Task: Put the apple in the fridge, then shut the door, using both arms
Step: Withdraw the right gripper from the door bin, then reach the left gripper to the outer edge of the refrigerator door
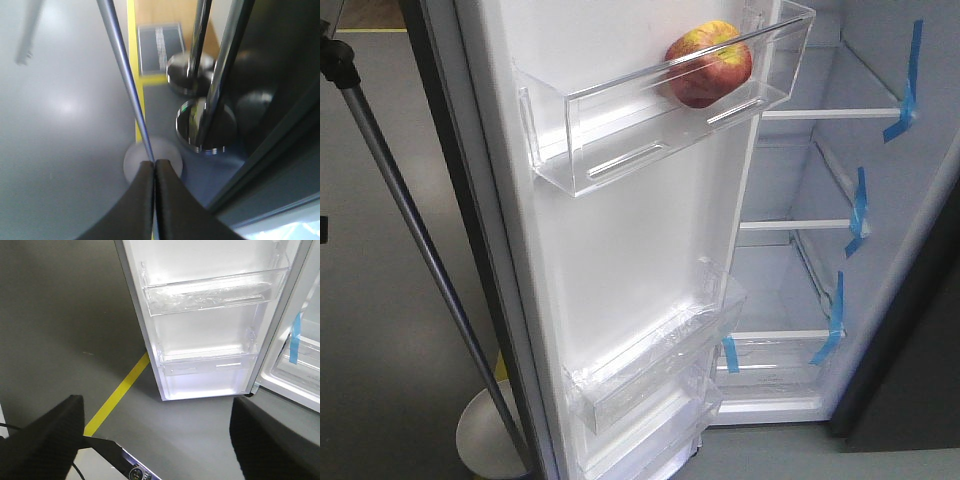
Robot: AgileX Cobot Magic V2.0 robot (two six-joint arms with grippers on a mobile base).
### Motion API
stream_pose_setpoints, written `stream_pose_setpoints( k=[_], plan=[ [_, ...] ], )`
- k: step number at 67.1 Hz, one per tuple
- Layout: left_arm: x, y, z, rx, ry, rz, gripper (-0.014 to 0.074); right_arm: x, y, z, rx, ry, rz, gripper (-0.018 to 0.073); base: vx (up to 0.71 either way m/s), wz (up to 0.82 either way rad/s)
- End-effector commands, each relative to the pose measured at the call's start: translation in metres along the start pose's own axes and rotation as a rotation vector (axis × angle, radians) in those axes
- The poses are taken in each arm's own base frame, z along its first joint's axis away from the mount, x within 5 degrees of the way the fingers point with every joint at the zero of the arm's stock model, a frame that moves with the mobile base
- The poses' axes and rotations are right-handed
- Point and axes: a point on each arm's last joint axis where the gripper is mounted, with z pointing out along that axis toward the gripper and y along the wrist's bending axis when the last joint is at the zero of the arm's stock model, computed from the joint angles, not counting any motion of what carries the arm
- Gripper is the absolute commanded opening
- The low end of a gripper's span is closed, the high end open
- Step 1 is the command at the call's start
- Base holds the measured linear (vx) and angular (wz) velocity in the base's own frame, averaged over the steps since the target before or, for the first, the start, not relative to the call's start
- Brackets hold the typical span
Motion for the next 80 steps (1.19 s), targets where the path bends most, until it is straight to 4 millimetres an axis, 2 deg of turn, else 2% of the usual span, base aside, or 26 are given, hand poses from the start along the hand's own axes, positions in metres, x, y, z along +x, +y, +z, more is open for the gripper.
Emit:
stream_pose_setpoints(
  k=[1, 21, 39, 56, 80],
  plan=[
    [-0.028, -0.002, 0.008, 0.006, -0.047, 0.001, -0.0006, -0.011, 0.001, -0.003, 0.001, -0.065, -0.003, 0.0569, 0.0, 0.0],
    [-0.07, -0.011, 0.073, 0.06, 0.022, -0.066, -0.0006, -0.011, 0.001, -0.003, 0.001, -0.065, -0.003, 0.0569, 0.0, 0.0],
    [-0.095, -0.029, 0.111, 0.242, 0.035, -0.146, -0.0006, -0.011, 0.001, -0.003, 0.001, -0.065, -0.003, 0.0569, 0.0, 0.0],
    [-0.106, -0.047, 0.127, 0.443, 0.01, -0.196, -0.0006, -0.011, 0.001, -0.003, 0.001, -0.065, -0.003, 0.0569, 0.0, 0.0],
    [-0.104, -0.066, 0.118, 0.649, 0.037, -0.152, -0.0006, -0.011, 0.001, -0.003, 0.001, -0.065, -0.003, 0.0569, 0.0, 0.0]
  ],
)
